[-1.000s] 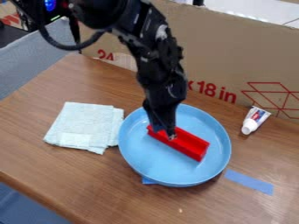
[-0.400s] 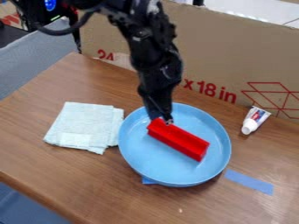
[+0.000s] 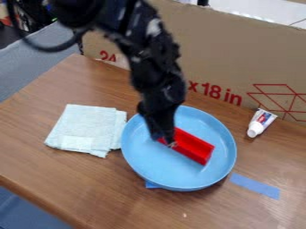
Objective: Move the red object from the cloth to the blue plate
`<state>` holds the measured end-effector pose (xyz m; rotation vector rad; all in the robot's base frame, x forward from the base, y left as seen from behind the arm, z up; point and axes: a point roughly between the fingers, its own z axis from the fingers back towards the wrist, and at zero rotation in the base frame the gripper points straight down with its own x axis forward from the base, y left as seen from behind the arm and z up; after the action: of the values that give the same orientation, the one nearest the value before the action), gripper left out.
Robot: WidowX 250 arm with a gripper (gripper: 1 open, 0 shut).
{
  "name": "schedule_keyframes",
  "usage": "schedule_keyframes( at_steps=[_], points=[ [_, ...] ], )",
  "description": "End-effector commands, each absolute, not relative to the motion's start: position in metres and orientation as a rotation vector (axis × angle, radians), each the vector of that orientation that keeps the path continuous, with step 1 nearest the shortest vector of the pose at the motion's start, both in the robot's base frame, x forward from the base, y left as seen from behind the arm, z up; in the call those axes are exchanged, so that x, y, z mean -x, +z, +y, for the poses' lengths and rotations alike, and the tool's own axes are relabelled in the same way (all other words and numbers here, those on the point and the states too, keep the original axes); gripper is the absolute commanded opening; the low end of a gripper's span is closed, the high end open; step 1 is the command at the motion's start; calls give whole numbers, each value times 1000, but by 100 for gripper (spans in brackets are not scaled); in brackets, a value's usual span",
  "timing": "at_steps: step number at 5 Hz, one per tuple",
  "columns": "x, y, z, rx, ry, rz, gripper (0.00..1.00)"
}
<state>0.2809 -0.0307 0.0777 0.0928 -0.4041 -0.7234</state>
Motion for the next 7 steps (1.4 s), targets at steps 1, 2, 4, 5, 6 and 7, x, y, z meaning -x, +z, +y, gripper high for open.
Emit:
schedule_keyframes(
  at_steps=[1, 2, 4, 5, 6, 7],
  points=[
    [-288, 118, -15, -132, -725, -465, 100],
    [-282, 168, -5, -167, -684, -512, 0],
    [-284, 150, -8, -128, -663, -546, 100],
    [-274, 153, -11, -102, -657, -547, 100],
    [-280, 153, -28, -78, -646, -517, 100],
    [-287, 154, -49, -15, -637, -529, 100]
  ],
)
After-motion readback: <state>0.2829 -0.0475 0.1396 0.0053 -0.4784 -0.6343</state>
